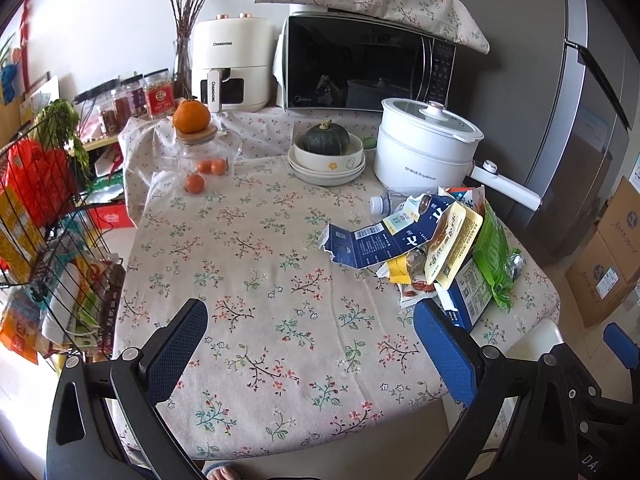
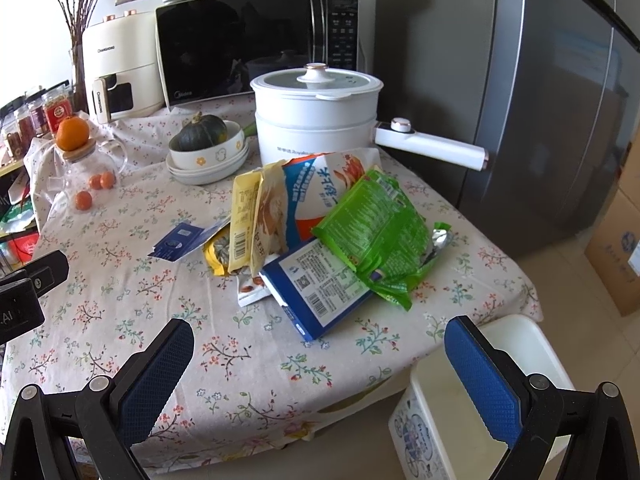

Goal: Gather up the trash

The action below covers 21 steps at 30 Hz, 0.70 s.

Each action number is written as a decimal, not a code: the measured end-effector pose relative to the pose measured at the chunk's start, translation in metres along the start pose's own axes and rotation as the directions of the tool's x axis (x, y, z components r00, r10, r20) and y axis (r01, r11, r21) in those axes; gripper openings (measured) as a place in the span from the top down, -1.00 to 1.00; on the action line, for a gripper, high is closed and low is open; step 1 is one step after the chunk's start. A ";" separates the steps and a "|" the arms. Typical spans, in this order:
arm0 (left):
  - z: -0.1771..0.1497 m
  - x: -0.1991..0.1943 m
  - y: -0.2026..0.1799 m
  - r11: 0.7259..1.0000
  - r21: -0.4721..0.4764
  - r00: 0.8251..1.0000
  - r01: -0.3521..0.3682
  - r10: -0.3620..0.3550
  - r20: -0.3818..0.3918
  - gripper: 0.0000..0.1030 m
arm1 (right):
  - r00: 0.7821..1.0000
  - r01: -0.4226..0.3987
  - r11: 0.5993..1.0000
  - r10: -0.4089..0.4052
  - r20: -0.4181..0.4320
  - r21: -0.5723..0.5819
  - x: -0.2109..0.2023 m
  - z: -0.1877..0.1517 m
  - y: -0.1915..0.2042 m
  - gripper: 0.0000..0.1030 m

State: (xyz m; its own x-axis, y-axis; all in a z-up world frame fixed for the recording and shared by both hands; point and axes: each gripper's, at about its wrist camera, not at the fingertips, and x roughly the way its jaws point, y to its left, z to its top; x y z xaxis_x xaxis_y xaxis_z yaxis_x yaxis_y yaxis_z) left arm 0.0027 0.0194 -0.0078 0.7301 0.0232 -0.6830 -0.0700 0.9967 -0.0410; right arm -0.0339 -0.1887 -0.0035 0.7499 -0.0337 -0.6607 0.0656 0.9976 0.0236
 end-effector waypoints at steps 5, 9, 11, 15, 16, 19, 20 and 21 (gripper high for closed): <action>0.001 0.000 0.000 1.000 0.000 1.000 -0.002 0.002 0.001 -1.00 | 1.000 -0.003 1.000 0.003 0.000 -0.003 -0.001 -0.001 0.001 -1.00; 0.001 -0.001 0.001 1.000 -0.005 1.000 -0.001 0.001 0.001 -1.00 | 1.000 0.000 1.000 0.000 -0.001 -0.002 0.000 0.000 0.001 -1.00; 0.001 -0.002 0.002 1.000 -0.006 1.000 -0.001 0.001 0.003 -1.00 | 1.000 -0.004 1.000 0.004 -0.002 -0.003 0.000 -0.001 0.002 -1.00; 0.002 -0.002 0.002 1.000 -0.003 1.000 -0.004 0.004 0.008 -1.00 | 1.000 -0.002 1.000 0.002 -0.002 -0.017 0.000 -0.001 0.005 -1.00; 0.001 -0.002 0.002 1.000 -0.003 1.000 -0.004 0.004 0.007 -1.00 | 1.000 -0.001 1.000 0.001 -0.001 -0.018 0.001 -0.001 0.005 -1.00; 0.001 -0.003 0.002 1.000 -0.004 1.000 -0.003 0.003 0.008 -1.00 | 1.000 -0.003 1.000 0.003 -0.001 -0.020 0.000 -0.001 0.005 -1.00; 0.001 -0.003 0.002 1.000 -0.004 1.000 -0.003 0.003 0.009 -1.00 | 1.000 -0.002 1.000 0.002 -0.002 -0.021 0.001 -0.001 0.005 -1.00; 0.001 -0.003 0.002 1.000 -0.003 1.000 -0.003 0.003 0.009 -1.00 | 1.000 -0.002 1.000 0.002 -0.002 -0.021 0.001 -0.001 0.005 -1.00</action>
State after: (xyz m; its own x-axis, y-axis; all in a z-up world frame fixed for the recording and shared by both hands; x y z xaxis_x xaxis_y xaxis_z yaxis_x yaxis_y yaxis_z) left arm 0.0010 0.0211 -0.0053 0.7363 0.0273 -0.6762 -0.0746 0.9964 -0.0410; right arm -0.0339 -0.1837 -0.0045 0.7489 -0.0317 -0.6620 0.0507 0.9987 0.0094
